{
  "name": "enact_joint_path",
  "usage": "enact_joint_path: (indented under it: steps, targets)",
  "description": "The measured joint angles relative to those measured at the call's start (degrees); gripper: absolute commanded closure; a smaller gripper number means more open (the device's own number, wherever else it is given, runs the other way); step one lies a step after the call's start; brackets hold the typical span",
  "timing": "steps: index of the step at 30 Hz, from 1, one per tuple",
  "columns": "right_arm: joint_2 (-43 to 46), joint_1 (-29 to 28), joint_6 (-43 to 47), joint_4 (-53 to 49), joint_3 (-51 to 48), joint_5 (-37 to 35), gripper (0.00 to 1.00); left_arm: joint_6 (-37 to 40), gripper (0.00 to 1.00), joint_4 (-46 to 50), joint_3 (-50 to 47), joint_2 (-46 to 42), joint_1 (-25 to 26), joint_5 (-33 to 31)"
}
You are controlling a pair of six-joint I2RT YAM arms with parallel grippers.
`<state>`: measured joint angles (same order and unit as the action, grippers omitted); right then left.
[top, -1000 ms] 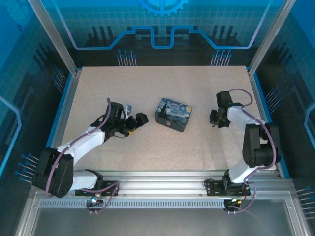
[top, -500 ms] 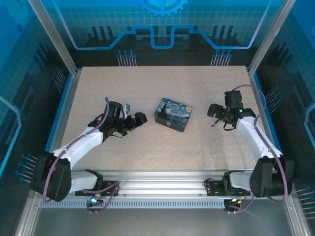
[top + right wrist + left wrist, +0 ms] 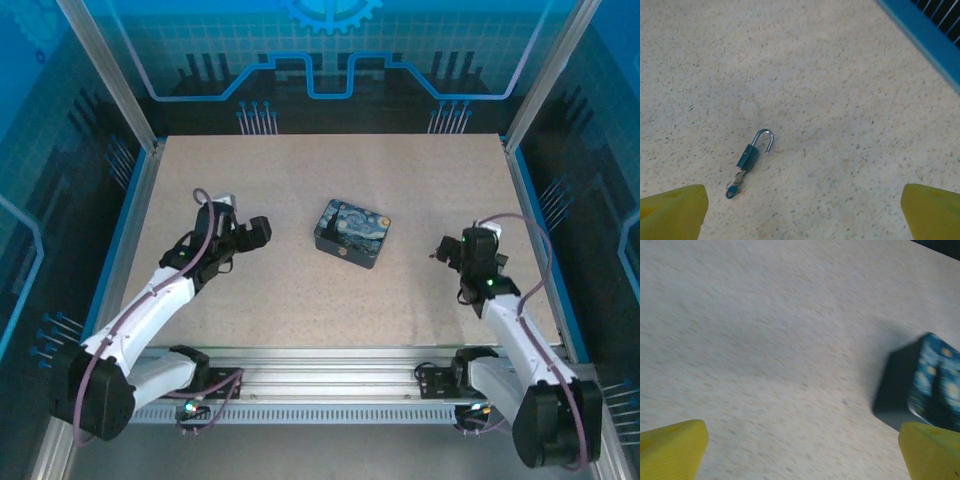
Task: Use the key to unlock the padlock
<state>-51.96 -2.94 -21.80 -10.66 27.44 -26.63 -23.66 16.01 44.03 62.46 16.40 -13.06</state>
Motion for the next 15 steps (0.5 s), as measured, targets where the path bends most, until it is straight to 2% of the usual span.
enact_joint_path:
  steps: [3,6,11,15]
  targets:
    - [2.3,-0.4,3.4,5.7,-3.3,-2.4,0.00,5.0,0.01,-5.9,-2.6,-0.1,-1.6,-5.7]
    - [1.5,-0.4,5.1,10.2,-3.6,-3.6,0.00,8.9,0.01,-12.8,-6.9,0.0,-3.9,-8.8]
    - [-5.3,-2.0,9.0,19.6,-4.0,-5.0,0.00,10.8,0.01,-22.3,-12.1,5.1,-11.1,-9.7]
    - [-10.3,-2.7,12.5,26.8,-4.9,-4.8,0.00,12.2,0.01,-32.9,-15.5,11.0,-13.0,-9.7]
